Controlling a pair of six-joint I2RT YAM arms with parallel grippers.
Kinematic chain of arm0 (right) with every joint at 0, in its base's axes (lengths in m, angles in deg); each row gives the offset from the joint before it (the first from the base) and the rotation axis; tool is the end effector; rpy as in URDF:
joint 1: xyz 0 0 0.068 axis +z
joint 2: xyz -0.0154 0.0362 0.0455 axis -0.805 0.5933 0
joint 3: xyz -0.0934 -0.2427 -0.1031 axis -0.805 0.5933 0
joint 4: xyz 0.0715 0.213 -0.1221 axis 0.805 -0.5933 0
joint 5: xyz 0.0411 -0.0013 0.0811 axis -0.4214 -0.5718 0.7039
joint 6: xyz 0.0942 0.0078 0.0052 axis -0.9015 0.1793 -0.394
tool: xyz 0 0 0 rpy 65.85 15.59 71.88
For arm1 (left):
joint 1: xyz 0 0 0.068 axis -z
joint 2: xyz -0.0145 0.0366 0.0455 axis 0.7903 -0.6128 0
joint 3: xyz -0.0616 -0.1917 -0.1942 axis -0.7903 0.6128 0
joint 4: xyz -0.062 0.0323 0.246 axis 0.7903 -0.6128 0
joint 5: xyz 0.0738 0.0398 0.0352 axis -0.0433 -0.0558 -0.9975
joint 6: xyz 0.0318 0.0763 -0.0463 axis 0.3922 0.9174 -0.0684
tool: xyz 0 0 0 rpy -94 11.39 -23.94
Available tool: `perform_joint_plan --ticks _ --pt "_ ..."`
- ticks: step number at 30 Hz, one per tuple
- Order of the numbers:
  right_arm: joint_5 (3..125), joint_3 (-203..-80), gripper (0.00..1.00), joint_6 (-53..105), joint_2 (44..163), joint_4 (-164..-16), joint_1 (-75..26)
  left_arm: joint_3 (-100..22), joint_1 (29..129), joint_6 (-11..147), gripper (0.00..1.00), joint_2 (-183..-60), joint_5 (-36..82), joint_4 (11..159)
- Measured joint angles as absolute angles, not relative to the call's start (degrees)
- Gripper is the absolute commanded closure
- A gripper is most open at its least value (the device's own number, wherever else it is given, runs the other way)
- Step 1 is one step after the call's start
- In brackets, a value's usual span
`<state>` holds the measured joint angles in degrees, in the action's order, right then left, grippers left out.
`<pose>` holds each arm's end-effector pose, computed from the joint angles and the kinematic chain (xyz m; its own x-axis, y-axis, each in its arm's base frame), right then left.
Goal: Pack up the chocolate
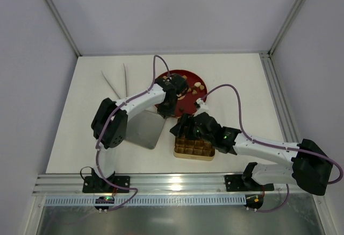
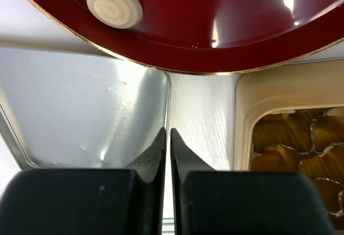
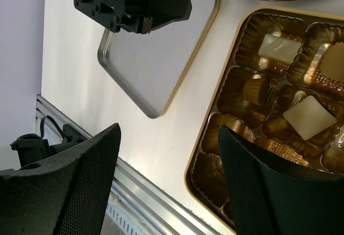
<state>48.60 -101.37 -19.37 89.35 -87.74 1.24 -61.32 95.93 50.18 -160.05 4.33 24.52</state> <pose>0.1738 0.2269 0.2077 -0.7671 0.2734 -0.5804 -0.2232 0.7344 0.6410 0.3061 -0.2716 0.1807 -0.9376 0.2277 -0.2630 0.2218 0.9737 0.0522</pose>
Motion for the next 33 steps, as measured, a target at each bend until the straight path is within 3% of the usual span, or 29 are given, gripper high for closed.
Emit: perform_joint_plan --ticks 3,6,16,33 --pt "48.63 -101.26 0.26 -19.68 90.24 -87.23 1.70 -59.73 95.06 50.85 0.72 -159.72 4.28 24.48" --pt "48.63 -101.28 0.26 -19.64 90.20 -86.75 1.85 -54.33 93.09 51.38 0.61 -157.78 5.37 25.57" --pt "49.65 -103.36 0.26 -17.58 92.01 -87.80 2.16 -49.48 74.95 53.63 0.59 -151.72 1.31 26.88" --pt "51.14 -109.72 0.25 -14.28 99.68 -88.41 2.18 -44.41 64.29 58.02 0.62 -154.28 4.41 30.47"
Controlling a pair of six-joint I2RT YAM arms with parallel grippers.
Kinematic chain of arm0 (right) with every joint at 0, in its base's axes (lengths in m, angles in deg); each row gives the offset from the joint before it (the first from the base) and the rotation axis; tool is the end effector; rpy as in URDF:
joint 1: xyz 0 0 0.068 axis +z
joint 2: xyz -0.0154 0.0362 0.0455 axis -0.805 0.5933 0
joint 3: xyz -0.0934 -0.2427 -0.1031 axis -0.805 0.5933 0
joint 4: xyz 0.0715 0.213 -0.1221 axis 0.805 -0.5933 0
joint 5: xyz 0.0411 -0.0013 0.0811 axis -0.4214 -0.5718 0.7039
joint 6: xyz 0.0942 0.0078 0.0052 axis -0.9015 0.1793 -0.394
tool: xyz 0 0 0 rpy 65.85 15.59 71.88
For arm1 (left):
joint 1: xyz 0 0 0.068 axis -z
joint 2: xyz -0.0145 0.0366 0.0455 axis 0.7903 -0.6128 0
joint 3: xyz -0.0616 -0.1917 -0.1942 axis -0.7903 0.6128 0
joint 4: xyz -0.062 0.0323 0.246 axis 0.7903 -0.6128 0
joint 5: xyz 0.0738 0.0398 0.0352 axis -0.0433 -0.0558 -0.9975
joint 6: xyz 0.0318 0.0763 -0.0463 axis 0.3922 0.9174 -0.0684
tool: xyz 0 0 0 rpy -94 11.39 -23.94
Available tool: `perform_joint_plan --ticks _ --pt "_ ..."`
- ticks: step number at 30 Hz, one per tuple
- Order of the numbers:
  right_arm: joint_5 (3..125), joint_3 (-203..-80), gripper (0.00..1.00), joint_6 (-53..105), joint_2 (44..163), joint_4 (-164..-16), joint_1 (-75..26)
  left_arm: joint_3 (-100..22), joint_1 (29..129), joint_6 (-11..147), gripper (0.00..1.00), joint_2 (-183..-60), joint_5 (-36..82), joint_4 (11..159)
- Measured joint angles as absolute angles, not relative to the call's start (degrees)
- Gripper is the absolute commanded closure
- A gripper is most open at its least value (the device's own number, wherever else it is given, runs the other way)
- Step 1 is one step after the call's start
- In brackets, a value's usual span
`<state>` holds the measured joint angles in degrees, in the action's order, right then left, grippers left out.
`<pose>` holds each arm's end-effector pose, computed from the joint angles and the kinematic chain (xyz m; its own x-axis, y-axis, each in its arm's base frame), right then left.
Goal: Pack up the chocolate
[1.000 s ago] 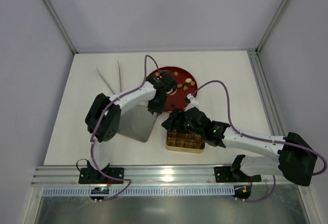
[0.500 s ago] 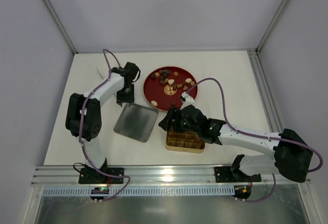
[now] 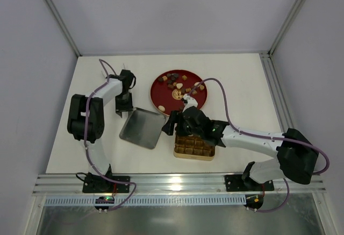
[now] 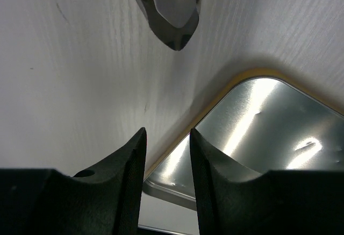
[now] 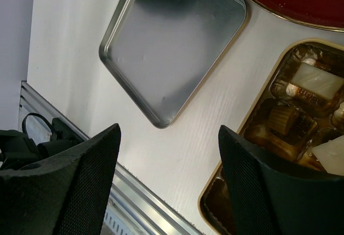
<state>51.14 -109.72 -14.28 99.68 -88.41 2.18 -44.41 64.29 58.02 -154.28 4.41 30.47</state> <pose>0.1896 0.2651 0.2081 -0.7822 0.1505 -0.6046 -0.3046 0.7541 0.5818 0.3551 -0.0605 0.1415 -0.9719 -0.1623 -0.1707 -0.1842 0.9753 0.1216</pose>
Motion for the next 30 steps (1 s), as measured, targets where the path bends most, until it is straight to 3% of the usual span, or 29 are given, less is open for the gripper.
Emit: perform_joint_plan --ticks 8,16,30 --pt "51.12 -113.69 0.25 -13.60 104.38 -89.09 2.18 -43.12 64.44 59.12 0.66 -156.86 8.41 32.52" --pt "51.12 -115.05 0.25 -13.23 107.33 -89.62 2.18 -43.12 63.76 60.43 1.00 -157.14 11.80 32.85" --pt "51.90 -119.35 0.25 -10.13 113.65 -91.58 0.54 -42.96 61.42 63.36 1.00 -157.32 18.95 31.73"
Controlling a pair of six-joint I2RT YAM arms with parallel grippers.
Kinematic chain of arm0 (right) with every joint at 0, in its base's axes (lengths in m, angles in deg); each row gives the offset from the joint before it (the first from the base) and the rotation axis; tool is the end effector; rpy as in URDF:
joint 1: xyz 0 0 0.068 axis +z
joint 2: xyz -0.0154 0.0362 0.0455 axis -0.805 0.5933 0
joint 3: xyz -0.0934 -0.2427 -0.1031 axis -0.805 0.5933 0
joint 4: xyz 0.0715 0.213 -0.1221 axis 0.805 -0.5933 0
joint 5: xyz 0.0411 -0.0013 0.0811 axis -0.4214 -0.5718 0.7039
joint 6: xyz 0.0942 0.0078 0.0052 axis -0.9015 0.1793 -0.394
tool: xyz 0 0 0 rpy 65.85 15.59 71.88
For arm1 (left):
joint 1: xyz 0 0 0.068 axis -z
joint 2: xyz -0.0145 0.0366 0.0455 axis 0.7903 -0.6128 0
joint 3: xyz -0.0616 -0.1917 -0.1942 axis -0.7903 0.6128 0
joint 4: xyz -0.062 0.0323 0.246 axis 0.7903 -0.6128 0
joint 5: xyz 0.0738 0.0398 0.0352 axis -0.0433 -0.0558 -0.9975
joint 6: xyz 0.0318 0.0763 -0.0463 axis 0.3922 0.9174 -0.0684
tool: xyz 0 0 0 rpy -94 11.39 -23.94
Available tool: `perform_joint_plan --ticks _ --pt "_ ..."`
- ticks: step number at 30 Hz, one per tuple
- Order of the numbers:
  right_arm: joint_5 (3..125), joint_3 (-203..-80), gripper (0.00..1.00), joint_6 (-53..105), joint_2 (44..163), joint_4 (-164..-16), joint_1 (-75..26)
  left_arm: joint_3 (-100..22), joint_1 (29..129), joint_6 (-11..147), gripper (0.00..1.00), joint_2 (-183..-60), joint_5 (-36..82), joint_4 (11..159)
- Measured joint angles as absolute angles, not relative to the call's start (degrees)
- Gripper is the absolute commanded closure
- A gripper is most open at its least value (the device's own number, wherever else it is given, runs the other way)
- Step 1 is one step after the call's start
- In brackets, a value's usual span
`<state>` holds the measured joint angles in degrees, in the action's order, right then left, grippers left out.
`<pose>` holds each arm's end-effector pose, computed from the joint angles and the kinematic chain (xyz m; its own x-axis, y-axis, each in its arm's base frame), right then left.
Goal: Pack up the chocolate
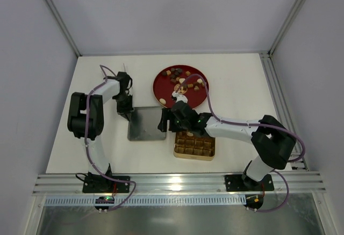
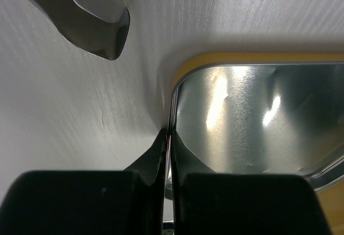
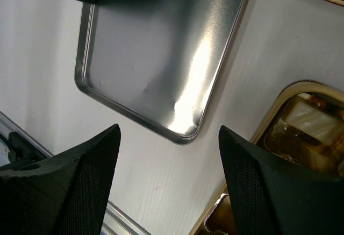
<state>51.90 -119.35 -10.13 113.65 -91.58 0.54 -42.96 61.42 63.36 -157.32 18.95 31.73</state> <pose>0.2232 0.2977 0.1806 -0.8073 0.0462 -0.5883 -0.3045 0.8214 0.4823 0.3526 -0.0637 0.1164 -0.9920 -0.1218 -0.0344 -0.1183 0.9890 -0.0888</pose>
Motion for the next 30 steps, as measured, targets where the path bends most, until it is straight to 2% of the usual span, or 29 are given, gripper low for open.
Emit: perform_joint_plan --ticks 28,30 --pt "55.53 -126.94 0.26 -5.06 121.67 -95.52 -4.64 -39.12 61.40 66.37 1.00 -148.27 23.23 29.57" --pt "55.60 -127.03 0.26 -5.08 122.02 -95.43 -4.62 -39.12 61.40 66.59 0.91 -148.34 23.21 29.42"
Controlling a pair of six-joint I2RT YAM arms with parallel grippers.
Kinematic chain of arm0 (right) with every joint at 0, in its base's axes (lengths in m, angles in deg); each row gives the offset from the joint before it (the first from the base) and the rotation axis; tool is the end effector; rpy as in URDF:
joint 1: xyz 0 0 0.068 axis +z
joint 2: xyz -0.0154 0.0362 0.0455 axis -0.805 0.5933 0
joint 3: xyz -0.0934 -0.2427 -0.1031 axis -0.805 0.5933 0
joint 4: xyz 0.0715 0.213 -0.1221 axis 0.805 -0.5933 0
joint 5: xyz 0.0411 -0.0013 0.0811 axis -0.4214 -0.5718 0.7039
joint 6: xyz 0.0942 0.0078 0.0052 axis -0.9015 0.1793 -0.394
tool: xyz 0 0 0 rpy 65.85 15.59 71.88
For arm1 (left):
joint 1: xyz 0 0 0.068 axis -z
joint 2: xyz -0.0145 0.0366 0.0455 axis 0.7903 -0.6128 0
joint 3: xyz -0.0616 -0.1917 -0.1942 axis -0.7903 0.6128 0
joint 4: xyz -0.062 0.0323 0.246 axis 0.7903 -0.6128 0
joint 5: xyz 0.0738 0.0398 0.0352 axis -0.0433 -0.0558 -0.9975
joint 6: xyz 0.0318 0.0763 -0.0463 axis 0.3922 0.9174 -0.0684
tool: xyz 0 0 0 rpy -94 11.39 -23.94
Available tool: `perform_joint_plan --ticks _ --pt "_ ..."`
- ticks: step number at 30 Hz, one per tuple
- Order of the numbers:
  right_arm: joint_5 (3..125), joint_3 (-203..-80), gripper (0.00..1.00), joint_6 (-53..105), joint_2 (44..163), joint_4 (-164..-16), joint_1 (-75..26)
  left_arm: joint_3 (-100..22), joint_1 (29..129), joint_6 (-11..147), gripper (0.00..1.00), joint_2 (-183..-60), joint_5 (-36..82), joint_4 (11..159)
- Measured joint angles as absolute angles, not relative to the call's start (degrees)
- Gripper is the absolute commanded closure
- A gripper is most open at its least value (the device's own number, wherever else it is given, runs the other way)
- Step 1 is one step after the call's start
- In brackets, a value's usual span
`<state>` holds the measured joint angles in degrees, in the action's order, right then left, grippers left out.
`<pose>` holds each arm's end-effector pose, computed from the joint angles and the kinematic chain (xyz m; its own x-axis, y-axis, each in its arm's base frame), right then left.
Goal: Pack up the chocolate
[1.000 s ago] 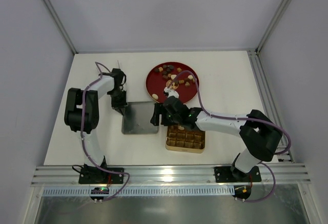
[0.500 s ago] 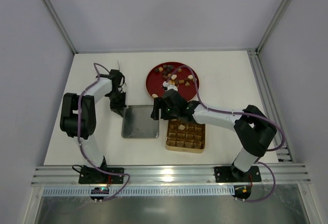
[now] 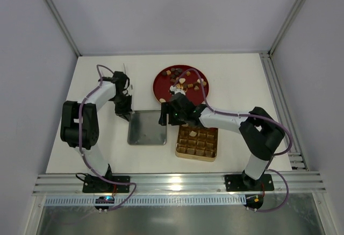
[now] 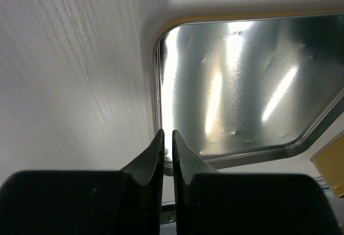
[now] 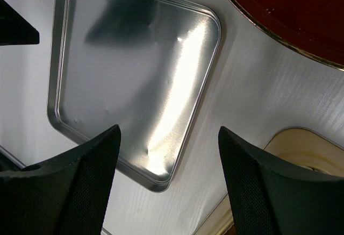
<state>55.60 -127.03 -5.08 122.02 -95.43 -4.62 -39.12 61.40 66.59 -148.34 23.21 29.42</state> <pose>0.2645 0.3025 0.1647 -0.8280 -0.0127 -0.5606 -0.3027 0.8516 0.4279 0.3262 -0.0658 0.1512 -0.9954 -0.0645 -0.0708 -0.0518 0.9843 -0.1690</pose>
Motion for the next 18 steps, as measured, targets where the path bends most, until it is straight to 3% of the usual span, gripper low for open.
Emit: perform_joint_plan --ticks 4,9,18 --pt "55.62 -127.03 0.30 -5.10 122.87 -95.30 -4.62 -39.12 61.40 66.68 0.77 -148.77 22.75 29.37" --pt "55.55 -127.07 0.48 -5.32 125.08 -95.28 -4.62 -38.55 61.40 66.50 0.73 -150.11 21.88 29.46" --pt "53.87 -128.88 0.53 -5.21 128.58 -96.52 -4.62 -36.38 61.71 66.05 0.61 -150.17 21.72 30.77"
